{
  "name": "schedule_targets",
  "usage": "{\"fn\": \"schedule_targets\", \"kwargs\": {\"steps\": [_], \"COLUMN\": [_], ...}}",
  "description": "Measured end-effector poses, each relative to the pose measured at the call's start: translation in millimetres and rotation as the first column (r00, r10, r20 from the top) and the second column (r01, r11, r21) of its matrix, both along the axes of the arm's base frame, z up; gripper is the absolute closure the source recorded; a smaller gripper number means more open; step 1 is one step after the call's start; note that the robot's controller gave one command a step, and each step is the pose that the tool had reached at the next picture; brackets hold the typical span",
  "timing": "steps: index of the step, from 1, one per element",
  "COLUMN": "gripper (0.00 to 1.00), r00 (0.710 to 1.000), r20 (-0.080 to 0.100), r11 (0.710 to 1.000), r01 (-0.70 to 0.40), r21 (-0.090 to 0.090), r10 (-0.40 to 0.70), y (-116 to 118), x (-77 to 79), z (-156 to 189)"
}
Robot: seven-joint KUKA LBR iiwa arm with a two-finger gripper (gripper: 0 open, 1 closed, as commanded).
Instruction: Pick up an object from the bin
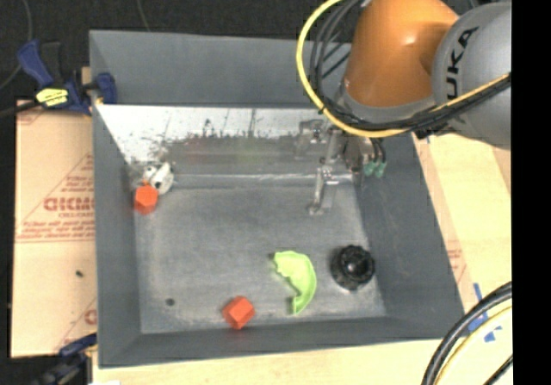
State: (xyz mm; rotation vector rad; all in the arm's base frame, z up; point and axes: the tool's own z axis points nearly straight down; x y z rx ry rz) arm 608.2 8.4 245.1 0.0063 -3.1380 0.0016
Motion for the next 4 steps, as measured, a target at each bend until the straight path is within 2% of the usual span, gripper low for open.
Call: {"fn": "schedule_targets", "kwargs": {"steps": [1,2,3,4], "gripper": [0.0,0.0,0.0,0.0], "r00": [1.0,0.996,0.999,0.999], "r20": [0.009,-0.005,0.009,-0.011], "r11": [1.0,0.996,0.999,0.999], "r01": [0.0,0.092,0.035,-0.037], "r21": [0.0,-0.001,-0.001,0.0], "r10": [0.0,-0.092,-0.035,0.037], "y": [0.0,-14.9,-14.8,-33.0], "x": [1.0,-36.1,-30.8,-43.8], "z": [5.2,-62.2,-75.9,-165.0]}}
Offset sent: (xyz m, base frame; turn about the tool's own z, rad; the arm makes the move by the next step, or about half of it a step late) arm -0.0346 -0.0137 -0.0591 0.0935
